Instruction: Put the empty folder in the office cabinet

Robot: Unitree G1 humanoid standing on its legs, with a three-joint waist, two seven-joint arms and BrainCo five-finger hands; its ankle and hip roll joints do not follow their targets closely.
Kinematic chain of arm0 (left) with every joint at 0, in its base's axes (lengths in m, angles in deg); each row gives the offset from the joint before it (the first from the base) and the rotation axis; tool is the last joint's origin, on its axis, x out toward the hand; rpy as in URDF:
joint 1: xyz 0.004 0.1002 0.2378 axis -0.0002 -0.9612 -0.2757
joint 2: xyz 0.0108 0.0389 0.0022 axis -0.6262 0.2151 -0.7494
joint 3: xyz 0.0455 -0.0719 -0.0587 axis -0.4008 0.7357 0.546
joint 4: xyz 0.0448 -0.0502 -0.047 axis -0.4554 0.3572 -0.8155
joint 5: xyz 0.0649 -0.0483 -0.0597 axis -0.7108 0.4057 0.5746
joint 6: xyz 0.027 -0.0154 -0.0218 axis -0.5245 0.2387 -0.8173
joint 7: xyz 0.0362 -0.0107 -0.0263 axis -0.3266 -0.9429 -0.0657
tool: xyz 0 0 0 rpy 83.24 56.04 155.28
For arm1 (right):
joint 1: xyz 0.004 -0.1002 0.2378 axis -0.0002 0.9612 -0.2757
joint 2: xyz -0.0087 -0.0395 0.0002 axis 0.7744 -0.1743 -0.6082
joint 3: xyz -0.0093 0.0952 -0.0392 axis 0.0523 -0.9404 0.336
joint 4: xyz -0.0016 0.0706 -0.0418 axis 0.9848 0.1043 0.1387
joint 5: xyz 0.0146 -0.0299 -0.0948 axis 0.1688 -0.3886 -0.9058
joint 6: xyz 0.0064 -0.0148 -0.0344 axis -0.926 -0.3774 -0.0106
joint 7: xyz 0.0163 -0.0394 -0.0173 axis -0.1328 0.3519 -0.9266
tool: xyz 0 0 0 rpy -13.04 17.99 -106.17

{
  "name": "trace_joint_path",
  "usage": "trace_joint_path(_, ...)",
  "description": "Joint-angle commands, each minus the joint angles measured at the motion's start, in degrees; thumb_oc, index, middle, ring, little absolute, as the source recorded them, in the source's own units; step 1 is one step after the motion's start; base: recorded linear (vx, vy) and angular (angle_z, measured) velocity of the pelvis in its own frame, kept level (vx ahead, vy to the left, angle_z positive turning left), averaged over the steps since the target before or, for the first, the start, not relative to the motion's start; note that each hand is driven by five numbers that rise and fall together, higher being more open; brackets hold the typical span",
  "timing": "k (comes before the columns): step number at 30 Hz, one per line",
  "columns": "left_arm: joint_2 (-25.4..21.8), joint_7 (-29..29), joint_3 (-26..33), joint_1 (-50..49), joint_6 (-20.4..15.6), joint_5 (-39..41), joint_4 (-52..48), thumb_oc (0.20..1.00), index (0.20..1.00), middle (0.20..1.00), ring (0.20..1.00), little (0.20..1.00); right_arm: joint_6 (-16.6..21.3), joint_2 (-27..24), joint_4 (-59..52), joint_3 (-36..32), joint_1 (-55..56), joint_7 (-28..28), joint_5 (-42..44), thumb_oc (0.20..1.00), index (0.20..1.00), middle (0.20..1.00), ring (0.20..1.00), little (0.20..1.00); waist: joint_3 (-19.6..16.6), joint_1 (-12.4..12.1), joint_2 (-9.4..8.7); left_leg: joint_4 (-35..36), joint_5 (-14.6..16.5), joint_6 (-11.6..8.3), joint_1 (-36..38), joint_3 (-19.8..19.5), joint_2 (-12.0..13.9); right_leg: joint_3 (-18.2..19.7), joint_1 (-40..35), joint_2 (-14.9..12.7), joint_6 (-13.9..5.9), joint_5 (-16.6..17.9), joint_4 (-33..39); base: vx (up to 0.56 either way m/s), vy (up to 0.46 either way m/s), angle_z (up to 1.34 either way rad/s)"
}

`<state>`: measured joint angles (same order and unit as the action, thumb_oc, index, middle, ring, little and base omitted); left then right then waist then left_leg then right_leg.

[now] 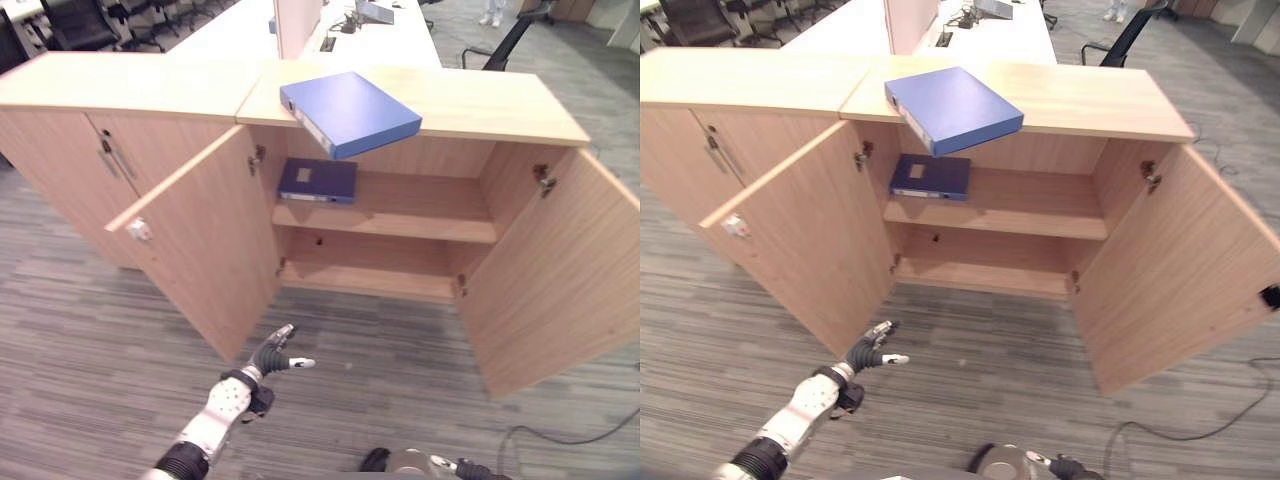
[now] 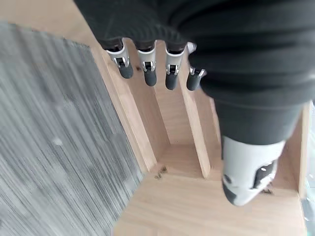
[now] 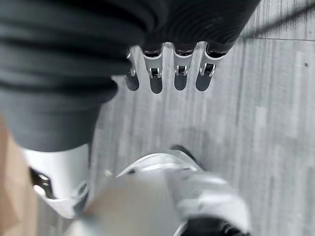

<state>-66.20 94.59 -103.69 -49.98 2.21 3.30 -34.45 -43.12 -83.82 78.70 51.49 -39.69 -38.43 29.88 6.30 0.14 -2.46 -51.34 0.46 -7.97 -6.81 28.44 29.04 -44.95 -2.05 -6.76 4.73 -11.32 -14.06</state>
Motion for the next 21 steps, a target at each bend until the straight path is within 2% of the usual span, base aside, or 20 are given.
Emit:
trace_joint_path(1, 0.0, 1.5, 1.4, 2.8, -2.1, 3.4, -6.7, 1.000, 1.000, 1.000, 1.000, 1.000, 1.1, -1.6, -0.1, 1.5, -4.5, 0.7, -1.6, 1.000, 1.000, 1.000, 1.000, 1.000, 3.8, -0.9, -1.76, 26.7, 8.4, 1.75, 6.4, 3.5, -10.6, 1.2, -3.9, -0.6, -6.20, 7.1, 15.8, 0.12, 0.055, -0.80)
trace_joint_path(2, -0.7, 1.8, 2.4, 2.2, -2.0, 3.5, -8.8, 1.000, 1.000, 1.000, 1.000, 1.000, 1.3, -1.7, -0.3, 2.2, -5.4, 0.6, -2.6, 1.000, 1.000, 1.000, 1.000, 1.000, 4.0, -2.3, -1.39, 37.2, 1.1, 0.32, 2.9, 1.2, -10.1, 3.4, -4.3, 0.9, -6.83, 6.3, 16.2, 0.23, 0.115, -0.79)
trace_joint_path(3, -1.0, 1.8, 2.8, 2.0, -2.0, 2.8, -9.7, 1.000, 1.000, 1.000, 1.000, 1.000, 1.4, -1.5, -0.3, 2.5, -5.5, 0.5, -2.9, 1.000, 1.000, 1.000, 1.000, 1.000, 4.1, -2.8, -1.04, 45.5, -4.4, -0.88, 2.3, 0.8, -9.0, 4.7, -5.3, 1.6, -7.03, 5.6, 16.2, 0.22, 0.099, -0.93)
trace_joint_path(6, -1.2, 1.7, 3.0, 2.1, -1.9, 2.5, -10.5, 1.000, 1.000, 1.000, 1.000, 1.000, 1.4, -1.4, -0.4, 2.8, -5.6, 0.4, -3.3, 1.000, 1.000, 1.000, 1.000, 1.000, 4.2, -3.2, -0.73, 49.8, -6.9, -1.09, 2.5, 0.7, -8.2, 5.9, -6.3, 1.8, -7.21, 4.7, 15.7, 0.20, 0.061, -0.81)
trace_joint_path(7, -1.3, 1.8, 3.2, 1.9, -1.8, 2.4, -11.1, 1.000, 1.000, 1.000, 1.000, 1.000, 1.3, -1.3, -0.3, 3.0, -5.6, 0.2, -3.7, 1.000, 1.000, 1.000, 1.000, 1.000, 4.0, -3.5, -0.20, 50.3, -7.7, -1.20, 3.2, 0.0, -8.3, 6.9, -6.9, 2.2, -7.27, 4.3, 15.0, 0.43, 0.176, -0.97)
trace_joint_path(8, -2.5, 2.5, 2.8, 1.7, -1.6, 2.1, -14.5, 1.000, 1.000, 1.000, 1.000, 1.000, 1.1, -0.9, 0.4, 3.3, -5.5, -0.3, -5.2, 1.000, 1.000, 1.000, 1.000, 1.000, 3.6, -3.6, 0.68, 50.1, -7.8, -1.09, 4.4, 0.5, -8.9, 8.5, -8.4, 2.1, -7.30, 3.0, 12.9, 0.41, 0.209, -0.96)
trace_joint_path(9, -3.2, 2.9, 2.7, 1.7, -1.6, 2.2, -16.0, 1.000, 1.000, 1.000, 1.000, 1.000, 1.0, -0.7, 0.5, 3.4, -5.7, -0.3, -5.6, 1.000, 1.000, 1.000, 1.000, 1.000, 3.5, -3.9, 0.78, 50.3, -7.8, -0.91, 4.9, 1.3, -9.2, 9.2, -8.5, 1.7, -7.30, 2.5, 12.2, 0.36, 0.237, -0.80)
trace_joint_path(16, -6.7, 4.5, -0.4, 4.2, -2.1, 1.4, -20.0, 1.000, 1.000, 1.000, 1.000, 1.000, 0.9, 0.7, -0.4, 4.5, -7.1, -0.9, -5.7, 1.000, 1.000, 1.000, 1.000, 1.000, 2.3, -3.7, 0.67, 50.9, -7.1, 1.01, 5.4, 2.9, -13.3, 9.5, -8.6, -0.7, -7.85, 2.1, 10.6, 0.10, 0.129, 0.00)
trace_joint_path(21, -6.4, 4.1, 0.5, 3.0, -1.7, 0.6, -19.2, 1.000, 1.000, 1.000, 1.000, 1.000, 0.7, 1.5, -0.5, 5.1, -7.1, -0.8, -5.7, 1.000, 1.000, 1.000, 1.000, 1.000, 1.6, -3.9, 0.65, 51.7, -7.8, 1.29, 4.9, 2.5, -13.8, 9.2, -7.7, -0.1, -8.02, 3.1, 12.3, 0.02, 0.022, 0.05)
